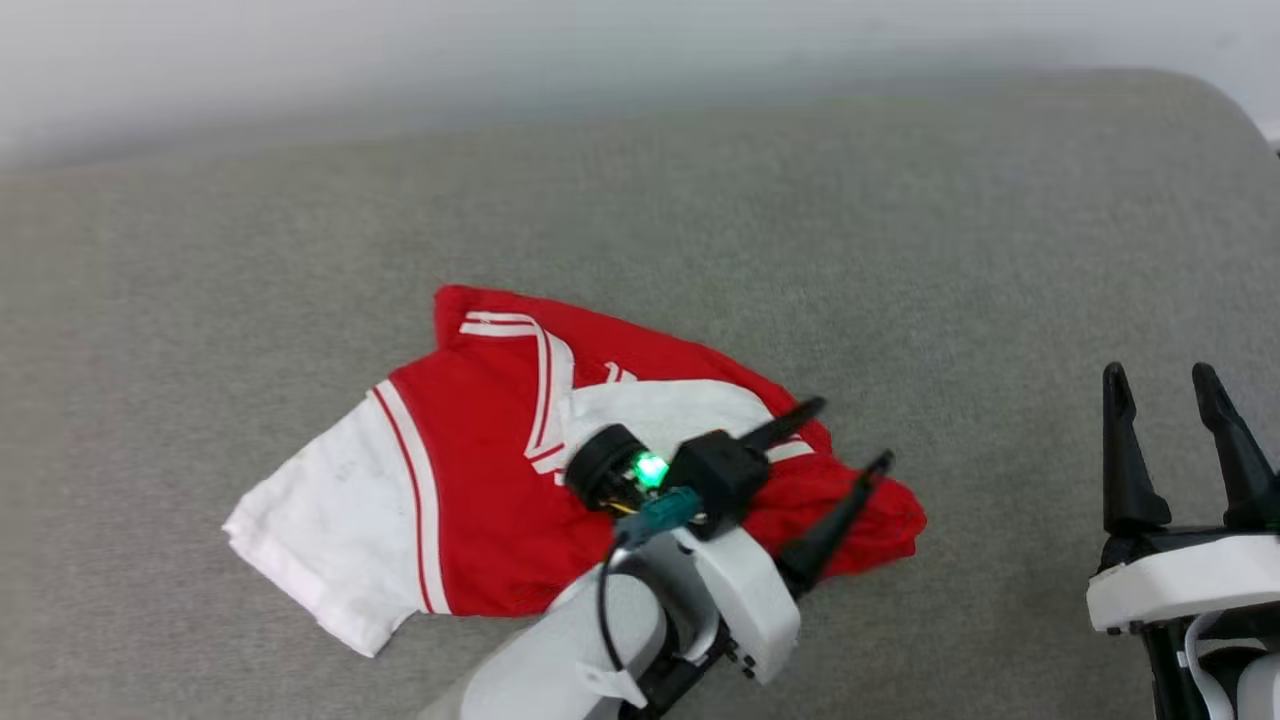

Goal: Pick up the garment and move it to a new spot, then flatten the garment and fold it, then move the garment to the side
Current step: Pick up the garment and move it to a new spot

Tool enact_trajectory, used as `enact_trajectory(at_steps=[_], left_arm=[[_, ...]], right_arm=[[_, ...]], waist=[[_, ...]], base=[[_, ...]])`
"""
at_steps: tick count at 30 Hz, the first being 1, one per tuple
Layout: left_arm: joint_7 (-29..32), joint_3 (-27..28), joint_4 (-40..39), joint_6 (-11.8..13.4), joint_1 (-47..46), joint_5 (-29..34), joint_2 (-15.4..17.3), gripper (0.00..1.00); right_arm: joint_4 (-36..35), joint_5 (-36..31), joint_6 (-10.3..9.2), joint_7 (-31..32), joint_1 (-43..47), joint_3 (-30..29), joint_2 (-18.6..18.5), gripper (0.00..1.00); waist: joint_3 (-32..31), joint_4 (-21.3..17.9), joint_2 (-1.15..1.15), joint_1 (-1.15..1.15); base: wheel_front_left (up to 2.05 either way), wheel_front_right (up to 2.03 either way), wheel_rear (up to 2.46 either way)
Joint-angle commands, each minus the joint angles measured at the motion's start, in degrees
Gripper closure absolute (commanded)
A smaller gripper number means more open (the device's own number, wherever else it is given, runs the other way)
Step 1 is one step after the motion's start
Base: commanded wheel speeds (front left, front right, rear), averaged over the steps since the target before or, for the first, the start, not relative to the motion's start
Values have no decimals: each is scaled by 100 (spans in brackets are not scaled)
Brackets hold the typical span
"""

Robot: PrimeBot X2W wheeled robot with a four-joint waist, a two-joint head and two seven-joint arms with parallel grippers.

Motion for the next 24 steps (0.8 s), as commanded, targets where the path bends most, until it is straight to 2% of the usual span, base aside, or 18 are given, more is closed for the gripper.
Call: enact_trajectory(at_steps=[1,9,16,18,24], left_arm=[[-179,151,-61,159,110,-27,94,0],[-597,887,-286,769,538,-202,393,0],[-706,1713,-475,1302,1177,-337,856,0],[-722,2099,-578,1497,1521,-377,1094,0],[-730,2540,-828,1699,2119,-352,1484,0]], right_arm=[[-30,-45,-4,70,102,-3,4,0],[-141,-128,-4,317,423,22,5,0],[-229,-96,-4,486,724,94,4,0],[-255,-47,-4,554,846,121,4,0],[-308,-35,-4,628,970,177,4,0]], waist=[[-396,273,0,-1],[-821,552,0,-1],[-1101,706,0,-1],[-1237,750,0,-1],[-1379,804,0,-1]], base=[[0,0,0],[0,0,0],[0,0,0],[0,0,0],[0,0,0]])
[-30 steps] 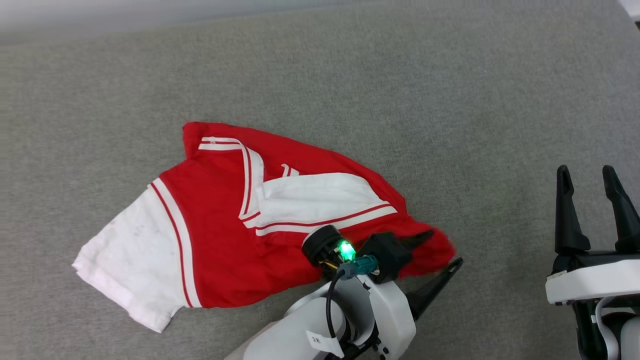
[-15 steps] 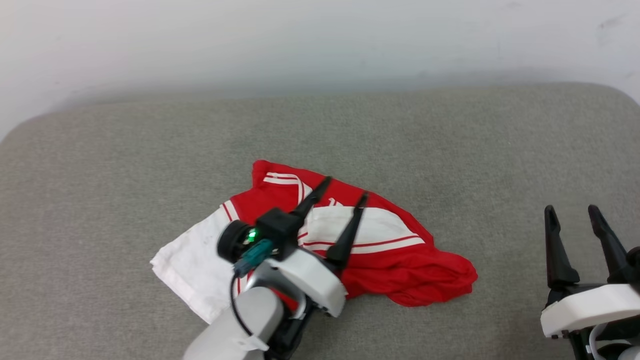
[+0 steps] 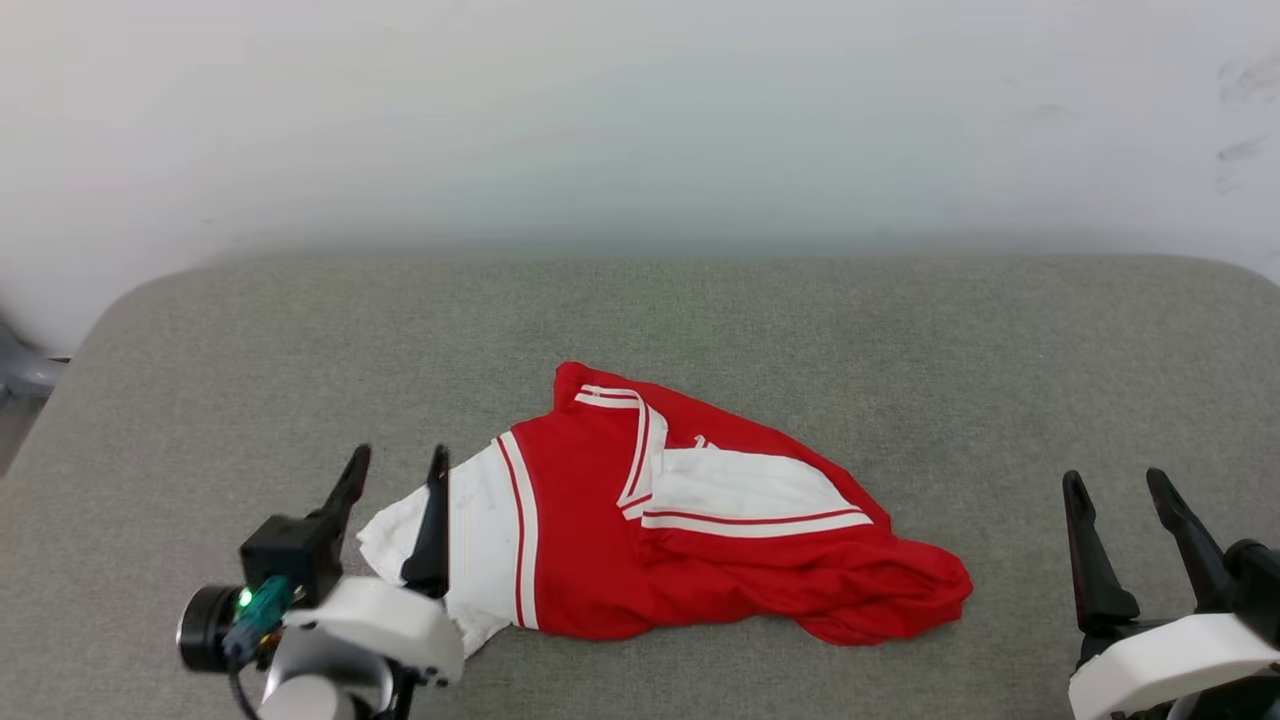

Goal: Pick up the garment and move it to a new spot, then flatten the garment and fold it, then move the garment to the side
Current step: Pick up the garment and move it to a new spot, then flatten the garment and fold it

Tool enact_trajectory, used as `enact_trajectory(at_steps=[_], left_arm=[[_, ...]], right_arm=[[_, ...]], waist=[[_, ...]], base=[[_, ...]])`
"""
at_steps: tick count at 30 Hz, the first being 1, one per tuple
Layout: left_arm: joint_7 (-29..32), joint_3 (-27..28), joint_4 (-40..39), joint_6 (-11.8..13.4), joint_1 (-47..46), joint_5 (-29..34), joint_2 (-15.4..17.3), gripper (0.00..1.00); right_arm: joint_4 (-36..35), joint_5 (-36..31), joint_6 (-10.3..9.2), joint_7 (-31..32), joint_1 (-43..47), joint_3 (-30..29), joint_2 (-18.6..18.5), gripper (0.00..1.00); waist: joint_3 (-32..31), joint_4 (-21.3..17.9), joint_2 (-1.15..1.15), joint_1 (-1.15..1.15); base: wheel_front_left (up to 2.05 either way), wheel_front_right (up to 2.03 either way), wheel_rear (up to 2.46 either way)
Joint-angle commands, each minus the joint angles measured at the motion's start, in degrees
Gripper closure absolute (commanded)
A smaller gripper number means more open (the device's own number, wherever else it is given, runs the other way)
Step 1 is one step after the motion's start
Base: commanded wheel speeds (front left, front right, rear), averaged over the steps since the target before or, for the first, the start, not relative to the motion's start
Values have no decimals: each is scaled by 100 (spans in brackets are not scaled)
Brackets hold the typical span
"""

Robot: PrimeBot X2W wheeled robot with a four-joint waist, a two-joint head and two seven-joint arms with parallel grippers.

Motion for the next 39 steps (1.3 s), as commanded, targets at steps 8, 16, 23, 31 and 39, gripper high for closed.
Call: enact_trajectory(at_steps=[8,16,23,31,39], left_arm=[[-5,160,-338,135,684,-41,268,0],[83,117,-525,180,719,-52,323,0],[91,27,-606,124,544,-10,271,0],[35,-37,-645,-4,291,29,133,0],[-5,-80,-500,-200,-76,104,-67,0]], right_arm=[[-129,-33,-4,132,258,-7,5,0],[-152,59,-4,299,302,-100,4,0],[427,275,-3,1165,-114,74,6,0],[1177,762,-4,2668,-1265,1267,-694,0],[1847,1349,-4,3257,-2541,2767,-1365,0]], waist=[[-201,57,0,1],[-197,94,0,1],[-31,312,0,1],[417,746,0,1],[821,1146,0,1]], base=[[0,0,0],[0,0,0],[0,0,0],[0,0,0],[0,0,0]])
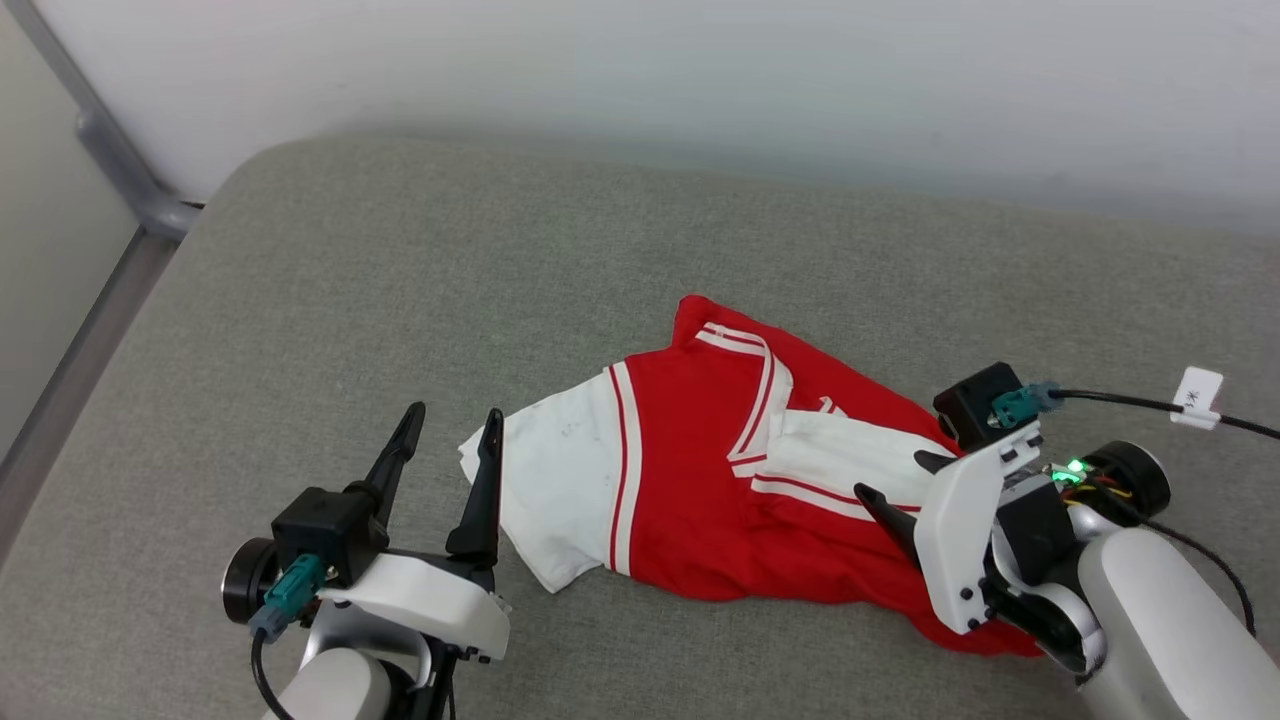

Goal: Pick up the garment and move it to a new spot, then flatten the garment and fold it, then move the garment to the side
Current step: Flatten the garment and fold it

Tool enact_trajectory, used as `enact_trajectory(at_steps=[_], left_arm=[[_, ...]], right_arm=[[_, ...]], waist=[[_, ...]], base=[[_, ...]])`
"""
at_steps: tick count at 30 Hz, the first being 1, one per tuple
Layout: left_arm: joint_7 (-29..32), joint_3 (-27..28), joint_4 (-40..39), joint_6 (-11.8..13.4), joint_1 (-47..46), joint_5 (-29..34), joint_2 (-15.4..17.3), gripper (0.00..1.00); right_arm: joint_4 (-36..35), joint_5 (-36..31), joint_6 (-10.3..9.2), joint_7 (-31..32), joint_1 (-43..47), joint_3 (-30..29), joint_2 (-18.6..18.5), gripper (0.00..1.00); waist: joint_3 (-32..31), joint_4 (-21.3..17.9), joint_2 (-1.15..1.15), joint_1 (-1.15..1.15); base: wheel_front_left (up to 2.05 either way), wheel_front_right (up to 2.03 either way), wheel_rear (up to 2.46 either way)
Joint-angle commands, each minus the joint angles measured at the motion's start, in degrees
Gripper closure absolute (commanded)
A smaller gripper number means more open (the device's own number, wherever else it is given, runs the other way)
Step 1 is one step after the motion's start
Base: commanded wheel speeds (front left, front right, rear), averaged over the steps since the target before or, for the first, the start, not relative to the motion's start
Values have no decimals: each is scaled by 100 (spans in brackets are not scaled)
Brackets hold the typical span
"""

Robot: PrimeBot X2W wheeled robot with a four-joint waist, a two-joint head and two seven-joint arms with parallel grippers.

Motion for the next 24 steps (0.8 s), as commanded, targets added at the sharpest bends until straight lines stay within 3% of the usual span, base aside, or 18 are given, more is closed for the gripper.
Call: enact_trajectory(at_steps=[1,9,11,12,19,24], left_arm=[[-25,10,33,-44,-130,58,-45,0],[-50,50,196,-206,-322,124,-234,0],[-53,87,241,-247,-339,122,-270,0],[-54,113,253,-252,-343,140,-282,0],[-49,259,330,-300,-150,232,-289,0],[-44,311,327,-285,-47,261,-270,0]], right_arm=[[156,86,-4,71,-279,242,-132,0],[1054,569,-4,428,-1000,1109,-395,0],[1173,691,-4,353,-1104,1183,-422,84],[1224,719,-4,315,-1132,1218,-439,100],[1150,675,-4,-289,-1372,1114,-490,100],[874,488,-5,-670,-1282,509,-620,100]], waist=[[203,188,0,-1],[472,334,0,-1],[488,325,0,-1],[486,312,0,-1],[303,52,0,-1],[138,-215,0,-1]], base=[[0,0,0],[0,0,0],[0,0,0],[0,0,0],[0,0,0],[0,0,0]])
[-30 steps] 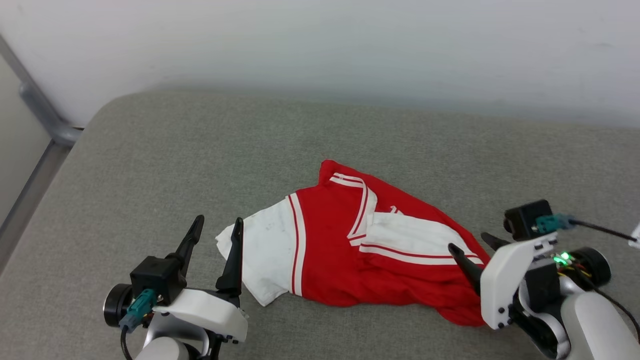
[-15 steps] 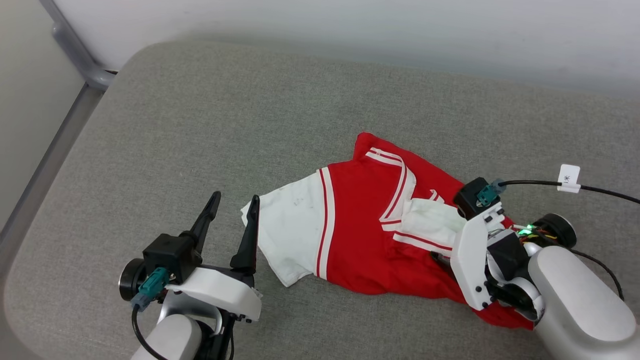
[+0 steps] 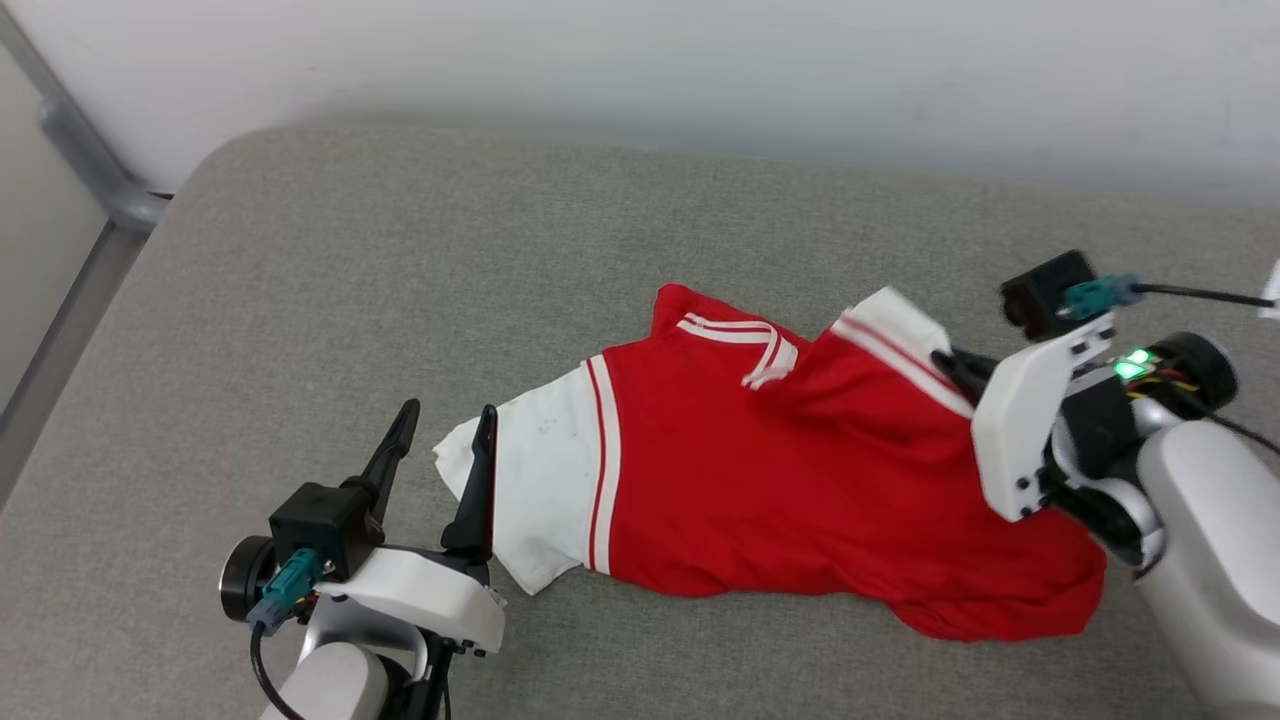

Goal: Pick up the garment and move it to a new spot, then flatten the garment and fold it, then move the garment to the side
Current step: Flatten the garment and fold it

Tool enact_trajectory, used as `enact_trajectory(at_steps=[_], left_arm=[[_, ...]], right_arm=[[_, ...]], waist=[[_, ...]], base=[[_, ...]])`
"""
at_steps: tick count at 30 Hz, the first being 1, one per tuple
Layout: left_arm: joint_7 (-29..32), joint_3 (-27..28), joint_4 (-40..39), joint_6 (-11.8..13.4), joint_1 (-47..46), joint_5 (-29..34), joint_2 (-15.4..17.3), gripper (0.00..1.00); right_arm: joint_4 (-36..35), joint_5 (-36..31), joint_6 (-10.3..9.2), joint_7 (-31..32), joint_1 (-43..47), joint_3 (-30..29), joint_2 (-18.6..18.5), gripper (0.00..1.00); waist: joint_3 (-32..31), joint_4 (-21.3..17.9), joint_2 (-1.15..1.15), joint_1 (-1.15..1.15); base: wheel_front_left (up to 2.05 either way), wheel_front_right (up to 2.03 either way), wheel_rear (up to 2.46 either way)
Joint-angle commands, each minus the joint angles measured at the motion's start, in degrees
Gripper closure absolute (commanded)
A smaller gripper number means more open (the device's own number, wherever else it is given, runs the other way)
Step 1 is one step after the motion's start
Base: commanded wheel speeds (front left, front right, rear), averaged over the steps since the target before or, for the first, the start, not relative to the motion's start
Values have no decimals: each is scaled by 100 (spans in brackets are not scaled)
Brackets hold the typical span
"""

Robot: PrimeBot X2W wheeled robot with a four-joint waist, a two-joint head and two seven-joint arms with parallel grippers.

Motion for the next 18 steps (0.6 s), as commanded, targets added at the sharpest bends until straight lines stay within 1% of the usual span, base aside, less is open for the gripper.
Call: enact_trajectory(at_steps=[1,5,8,9,10,13,14,15,16,18], left_arm=[[-13,39,-16,36,89,18,25,0],[-13,59,-48,49,173,15,71,0],[9,59,-72,72,223,-5,104,0],[9,59,-72,72,223,-5,104,0],[40,49,-92,90,273,-28,128,0],[71,31,-114,96,293,-46,144,0],[97,27,-113,95,303,-50,151,0],[97,32,-123,100,308,-48,159,0],[114,31,-122,98,312,-53,170,0],[119,25,-123,105,318,-69,175,0]], right_arm=[[-141,-112,-5,-111,122,-332,-84,100],[-406,-410,-6,-23,585,-1188,-133,100],[-577,-629,-6,133,1128,-1855,-15,100],[-577,-629,-6,133,1128,-1855,-15,100],[-644,-786,-5,269,1760,-2471,234,100],[-605,-953,-5,289,2319,-2960,546,100],[-594,-997,-5,230,2443,-3075,659,89],[-578,-1030,-5,181,2559,-3164,774,59],[-560,-1031,-5,63,2645,-3251,883,0],[-584,-1094,-5,-271,2747,-3424,1062,0]], waist=[[-126,-203,0,0],[-208,-426,0,0],[-238,-552,0,0],[-238,-552,0,0],[-236,-638,0,0],[-214,-693,0,0],[-212,-710,0,0],[-202,-727,0,0],[-192,-740,0,0],[-188,-753,0,0]], base=[[0,0,0],[0,0,0],[0,0,0],[0,0,0],[0,0,0],[0,0,0],[0,0,0],[0,0,0],[0,0,0],[0,0,0]])
